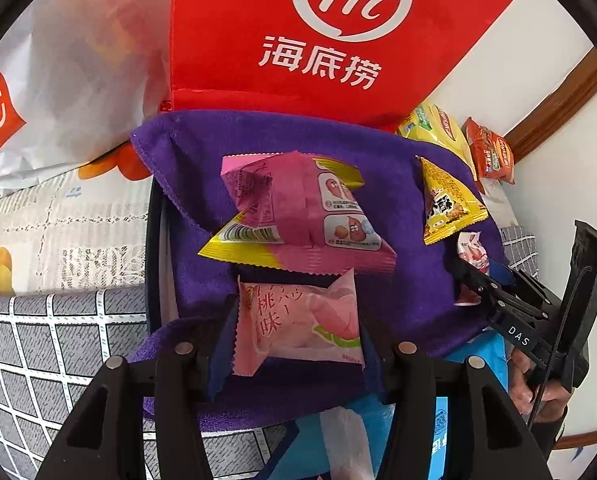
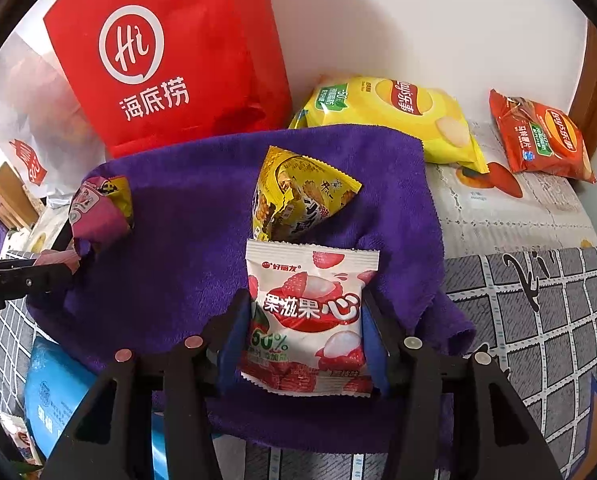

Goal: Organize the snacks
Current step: 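Lower both held bags onto the purple towel and open both tools, then move both open tools back down to the snack pile, then grasp the red snack bag with the right tool, then grasp the pink wafer bag with the left tool while the right tool holds the red bag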

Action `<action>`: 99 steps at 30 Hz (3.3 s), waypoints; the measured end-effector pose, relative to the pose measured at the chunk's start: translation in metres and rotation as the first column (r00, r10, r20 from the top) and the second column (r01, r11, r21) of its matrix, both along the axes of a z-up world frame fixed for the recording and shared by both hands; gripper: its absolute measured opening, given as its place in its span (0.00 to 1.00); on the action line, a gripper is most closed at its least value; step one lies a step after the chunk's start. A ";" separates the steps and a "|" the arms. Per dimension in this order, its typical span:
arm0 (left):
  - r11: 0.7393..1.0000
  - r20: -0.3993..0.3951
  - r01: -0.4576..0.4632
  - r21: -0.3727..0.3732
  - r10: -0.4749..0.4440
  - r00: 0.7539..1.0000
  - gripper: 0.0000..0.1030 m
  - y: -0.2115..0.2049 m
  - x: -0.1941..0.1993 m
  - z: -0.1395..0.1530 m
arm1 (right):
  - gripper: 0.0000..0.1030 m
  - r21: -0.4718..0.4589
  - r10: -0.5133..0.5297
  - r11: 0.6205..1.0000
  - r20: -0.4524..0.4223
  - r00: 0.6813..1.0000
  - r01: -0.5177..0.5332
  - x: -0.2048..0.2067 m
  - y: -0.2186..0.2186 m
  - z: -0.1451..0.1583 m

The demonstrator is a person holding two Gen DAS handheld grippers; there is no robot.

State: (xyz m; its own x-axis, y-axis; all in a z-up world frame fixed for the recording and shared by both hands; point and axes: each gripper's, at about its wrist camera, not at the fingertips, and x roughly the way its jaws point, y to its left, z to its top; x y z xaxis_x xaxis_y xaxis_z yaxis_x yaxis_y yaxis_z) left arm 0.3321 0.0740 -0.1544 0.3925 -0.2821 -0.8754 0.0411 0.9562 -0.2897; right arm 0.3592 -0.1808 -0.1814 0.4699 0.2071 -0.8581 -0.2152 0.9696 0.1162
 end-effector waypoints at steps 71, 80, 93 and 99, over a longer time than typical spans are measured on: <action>0.998 0.120 -0.060 0.017 0.058 0.991 0.75 0.039 -0.166 0.076 | 0.50 -0.017 0.132 0.991 -0.042 0.990 -0.133 -0.181 0.043 0.021; 1.000 0.139 -0.022 -0.021 0.025 0.990 0.75 0.021 -0.194 0.063 | 0.51 -0.024 0.057 0.998 -0.030 0.998 -0.058 -0.198 0.002 0.031; 0.997 0.139 -0.062 0.033 0.057 0.989 0.73 0.019 -0.210 0.029 | 0.61 -0.047 0.094 0.994 -0.006 0.996 -0.094 -0.206 0.008 0.016; 0.998 0.116 0.030 0.062 -0.037 0.993 0.73 0.002 -0.203 0.010 | 0.61 -0.078 0.100 0.992 0.025 0.995 -0.098 -0.209 0.011 0.015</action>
State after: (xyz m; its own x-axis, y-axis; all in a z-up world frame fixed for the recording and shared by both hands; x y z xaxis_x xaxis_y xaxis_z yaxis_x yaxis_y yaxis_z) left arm 0.1295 0.0762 -0.1439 0.4844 -0.2451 -0.8398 0.1034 0.9693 -0.2232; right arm 0.1498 -0.1699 -0.1669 0.4747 0.1883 -0.8598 -0.3127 0.9492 0.0353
